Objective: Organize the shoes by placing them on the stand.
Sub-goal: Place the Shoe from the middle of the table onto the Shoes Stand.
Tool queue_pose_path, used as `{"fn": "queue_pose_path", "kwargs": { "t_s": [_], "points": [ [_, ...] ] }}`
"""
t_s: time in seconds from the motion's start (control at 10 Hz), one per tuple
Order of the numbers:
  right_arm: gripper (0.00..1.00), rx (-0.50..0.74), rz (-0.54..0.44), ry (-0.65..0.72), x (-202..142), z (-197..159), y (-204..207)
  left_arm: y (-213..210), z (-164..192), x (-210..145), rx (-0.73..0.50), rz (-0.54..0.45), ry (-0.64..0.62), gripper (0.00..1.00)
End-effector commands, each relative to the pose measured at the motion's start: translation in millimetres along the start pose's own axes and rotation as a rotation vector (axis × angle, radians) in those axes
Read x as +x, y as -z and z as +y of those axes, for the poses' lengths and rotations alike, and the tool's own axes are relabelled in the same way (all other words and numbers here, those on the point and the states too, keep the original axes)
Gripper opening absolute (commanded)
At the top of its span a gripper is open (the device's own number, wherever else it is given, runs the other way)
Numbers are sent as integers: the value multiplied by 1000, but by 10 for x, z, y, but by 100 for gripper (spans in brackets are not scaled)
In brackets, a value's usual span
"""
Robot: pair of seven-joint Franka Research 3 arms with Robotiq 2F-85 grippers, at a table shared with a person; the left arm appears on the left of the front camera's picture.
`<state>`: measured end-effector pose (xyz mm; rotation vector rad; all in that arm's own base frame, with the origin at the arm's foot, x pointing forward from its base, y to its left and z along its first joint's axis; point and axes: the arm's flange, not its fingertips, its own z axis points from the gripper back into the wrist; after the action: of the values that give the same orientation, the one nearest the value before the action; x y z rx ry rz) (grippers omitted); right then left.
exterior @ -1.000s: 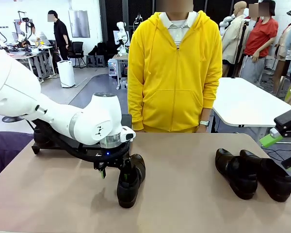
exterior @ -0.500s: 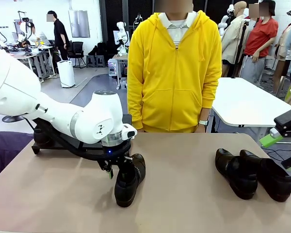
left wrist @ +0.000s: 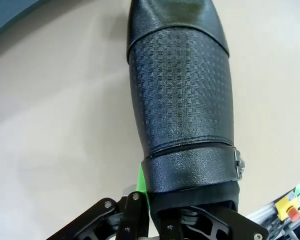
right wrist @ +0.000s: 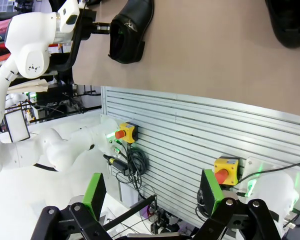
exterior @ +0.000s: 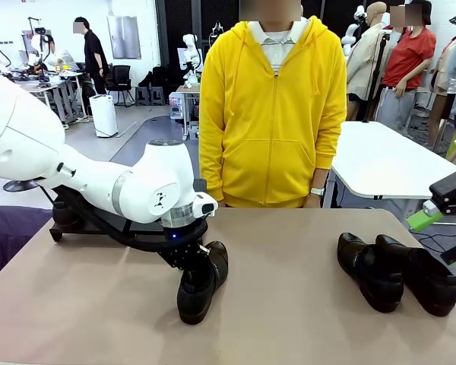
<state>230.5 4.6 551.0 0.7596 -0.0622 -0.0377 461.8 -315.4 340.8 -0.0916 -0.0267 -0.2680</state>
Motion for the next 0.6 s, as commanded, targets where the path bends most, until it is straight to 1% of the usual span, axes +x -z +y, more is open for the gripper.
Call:
{"fn": "queue_pose_path", "kwargs": {
  "t_s": [0.0,0.2,0.3,0.4,0.5],
  "points": [
    [100,28,1,-24,-4,-17,22,-157,29,-62,-26,13,39,0],
    [100,28,1,-24,-4,-17,22,-402,76,-140,-36,-19,62,0],
    [100,28,1,-24,-4,-17,22,-628,128,-230,-55,-21,89,0],
    [100,28,1,-24,-4,-17,22,-910,200,-375,-63,-61,128,0],
    [100,28,1,-24,-4,-17,22,-1152,305,-516,-48,-75,149,0]
  ]
}}
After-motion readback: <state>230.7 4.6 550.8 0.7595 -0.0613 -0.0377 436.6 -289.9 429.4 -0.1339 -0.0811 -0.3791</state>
